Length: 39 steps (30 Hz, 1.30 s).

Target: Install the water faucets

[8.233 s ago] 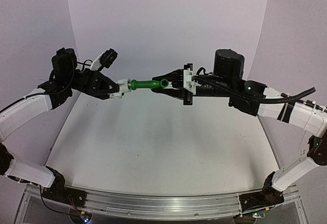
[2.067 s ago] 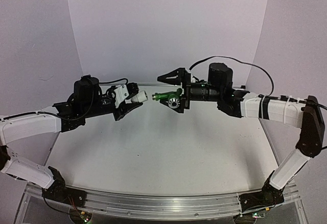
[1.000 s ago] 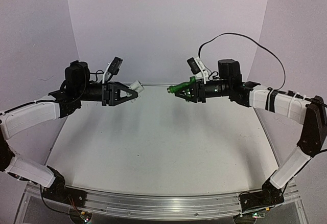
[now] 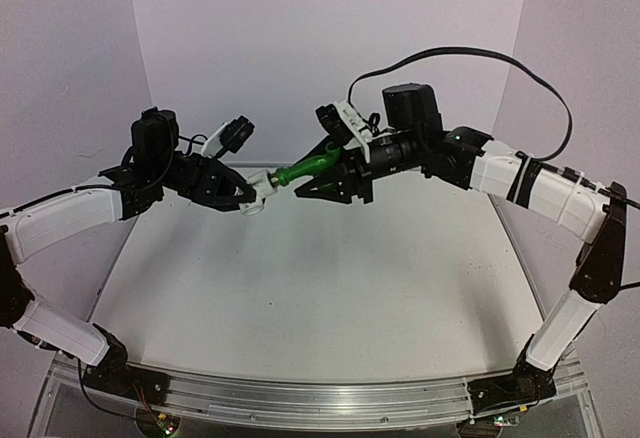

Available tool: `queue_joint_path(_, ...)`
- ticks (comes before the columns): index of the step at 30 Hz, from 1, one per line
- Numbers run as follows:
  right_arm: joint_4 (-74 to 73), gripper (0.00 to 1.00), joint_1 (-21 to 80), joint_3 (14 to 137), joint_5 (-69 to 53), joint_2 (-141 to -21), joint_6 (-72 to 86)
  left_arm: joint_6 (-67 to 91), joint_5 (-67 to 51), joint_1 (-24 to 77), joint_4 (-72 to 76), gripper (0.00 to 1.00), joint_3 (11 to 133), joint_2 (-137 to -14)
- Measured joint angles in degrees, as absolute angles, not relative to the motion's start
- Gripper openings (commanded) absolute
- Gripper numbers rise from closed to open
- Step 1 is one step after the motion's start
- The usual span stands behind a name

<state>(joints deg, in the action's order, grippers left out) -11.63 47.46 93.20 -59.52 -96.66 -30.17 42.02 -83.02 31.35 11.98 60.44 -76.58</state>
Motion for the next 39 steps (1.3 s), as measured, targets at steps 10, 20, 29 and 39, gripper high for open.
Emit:
queue_joint_path(10,-14.9,0.00,48.5,96.6,-60.2,-98.1,-31.3,42.0,-84.3,31.3,12.0,0.00,60.7,-76.6)
queue_joint_path(20,-18.0,0.00,49.0,99.5,-61.5,-99.6,-28.7,40.5,-85.4,31.2,11.9,0.00,60.8,-76.6)
queue_joint_path(29,-17.4,0.00,48.2,101.6,-64.7,-102.2,-18.6,25.9,-83.4,30.2,1.5,0.00,63.4,-76.8)
queue_joint_path(39,-16.0,0.00,46.9,101.9,-61.6,-102.4,-11.5,9.9,-76.1,29.1,-16.2,0.00,71.9,-79.6)
